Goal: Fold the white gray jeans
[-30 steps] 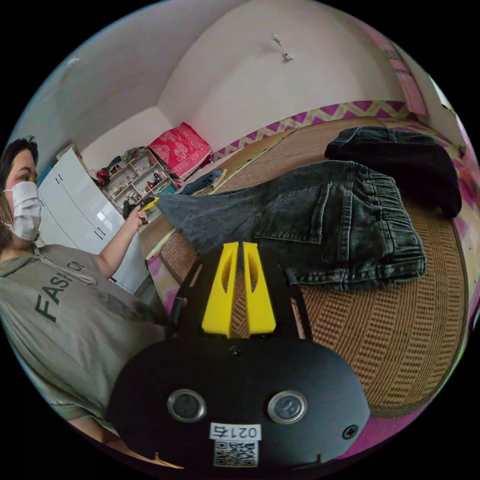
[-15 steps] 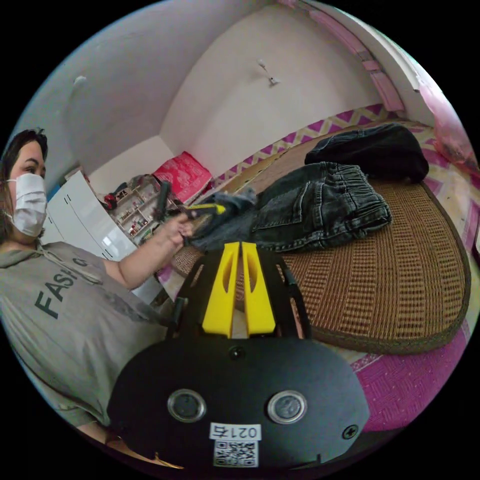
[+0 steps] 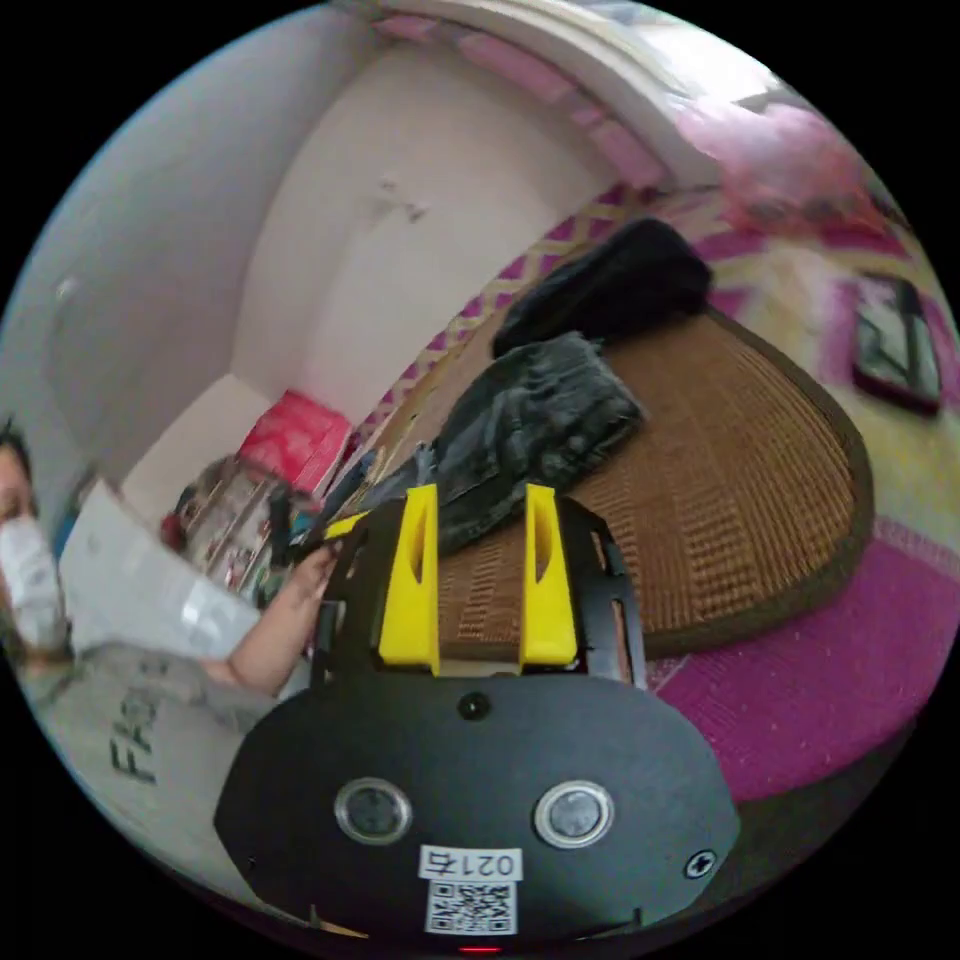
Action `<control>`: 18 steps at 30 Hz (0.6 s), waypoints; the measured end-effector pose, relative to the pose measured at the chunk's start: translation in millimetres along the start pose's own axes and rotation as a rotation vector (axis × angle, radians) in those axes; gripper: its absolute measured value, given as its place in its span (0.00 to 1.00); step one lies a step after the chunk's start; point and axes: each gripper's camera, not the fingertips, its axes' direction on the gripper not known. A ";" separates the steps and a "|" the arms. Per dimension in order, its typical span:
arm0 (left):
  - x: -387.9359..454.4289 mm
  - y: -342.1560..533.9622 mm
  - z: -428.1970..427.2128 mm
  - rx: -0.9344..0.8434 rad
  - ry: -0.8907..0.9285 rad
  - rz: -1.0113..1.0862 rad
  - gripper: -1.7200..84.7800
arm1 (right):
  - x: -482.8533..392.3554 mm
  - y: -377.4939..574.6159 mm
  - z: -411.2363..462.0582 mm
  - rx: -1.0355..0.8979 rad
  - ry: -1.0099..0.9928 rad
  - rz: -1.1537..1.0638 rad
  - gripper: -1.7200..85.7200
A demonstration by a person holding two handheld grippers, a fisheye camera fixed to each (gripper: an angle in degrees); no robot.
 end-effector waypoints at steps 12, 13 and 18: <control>1.7 66.9 -62.8 0.202 0.060 -0.147 0.02 | 30.3 -46.1 93.9 0.056 0.084 0.281 0.15; 0.4 74.2 -68.1 0.210 0.057 -0.157 0.01 | 31.9 -47.1 103.1 0.062 0.085 0.299 0.14; -10.3 107.3 -89.4 0.241 0.048 -0.187 0.01 | 10.9 -41.4 113.5 0.123 0.050 0.306 0.11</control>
